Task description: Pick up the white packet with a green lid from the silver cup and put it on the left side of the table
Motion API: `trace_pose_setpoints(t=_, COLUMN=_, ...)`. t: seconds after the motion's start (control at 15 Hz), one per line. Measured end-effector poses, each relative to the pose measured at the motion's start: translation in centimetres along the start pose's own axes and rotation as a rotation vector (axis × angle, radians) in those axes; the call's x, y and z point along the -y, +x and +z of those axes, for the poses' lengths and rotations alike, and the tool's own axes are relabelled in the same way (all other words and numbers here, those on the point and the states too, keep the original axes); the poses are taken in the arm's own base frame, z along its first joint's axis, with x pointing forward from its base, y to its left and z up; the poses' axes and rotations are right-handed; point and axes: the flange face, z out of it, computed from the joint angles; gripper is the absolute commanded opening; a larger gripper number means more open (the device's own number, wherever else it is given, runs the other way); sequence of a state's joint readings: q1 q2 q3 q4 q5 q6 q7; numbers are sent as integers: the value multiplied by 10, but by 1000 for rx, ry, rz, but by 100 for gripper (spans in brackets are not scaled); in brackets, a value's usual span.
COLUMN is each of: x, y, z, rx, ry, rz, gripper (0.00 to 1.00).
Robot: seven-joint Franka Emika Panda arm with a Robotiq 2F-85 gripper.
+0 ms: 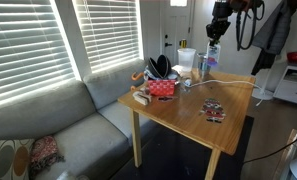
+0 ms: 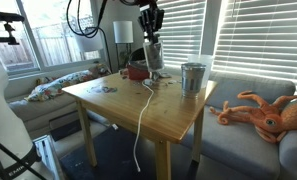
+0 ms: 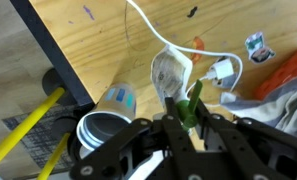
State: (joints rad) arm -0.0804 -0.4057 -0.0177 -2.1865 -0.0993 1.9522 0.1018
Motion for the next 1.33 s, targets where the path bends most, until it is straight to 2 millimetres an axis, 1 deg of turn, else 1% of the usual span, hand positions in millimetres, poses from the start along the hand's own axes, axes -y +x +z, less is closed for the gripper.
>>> trace_pose_setpoints(t=0.2, x=33, y=-21, z=22, rx=55, ry=3, rz=-166, gripper=5)
trace_pose_setpoints(t=0.4, x=54, y=-41, z=38, rx=90, ry=12, rz=-335, gripper=5)
trace_pose_setpoints(t=0.47, x=59, y=-48, z=42, rx=99, ry=18, rz=-391, gripper=21)
trace_pose_setpoints(t=0.6, x=65, y=-59, z=46, rx=118, ry=34, rz=-480, gripper=21)
trace_pose_setpoints(t=0.8, x=65, y=-65, z=44, rx=118, ry=39, rz=-511, gripper=21)
trace_pose_setpoints(t=0.87, x=64, y=-65, z=43, rx=117, ry=40, rz=-513, gripper=5)
trace_pose_setpoints(t=1.07, x=65, y=-65, z=45, rx=120, ry=40, rz=-518, gripper=5)
trace_pose_setpoints(t=1.2, x=76, y=-68, z=49, rx=128, ry=53, rz=-577, gripper=5)
trace_pose_setpoints(t=1.33, x=101, y=-78, z=52, rx=127, ry=94, rz=-675, gripper=5)
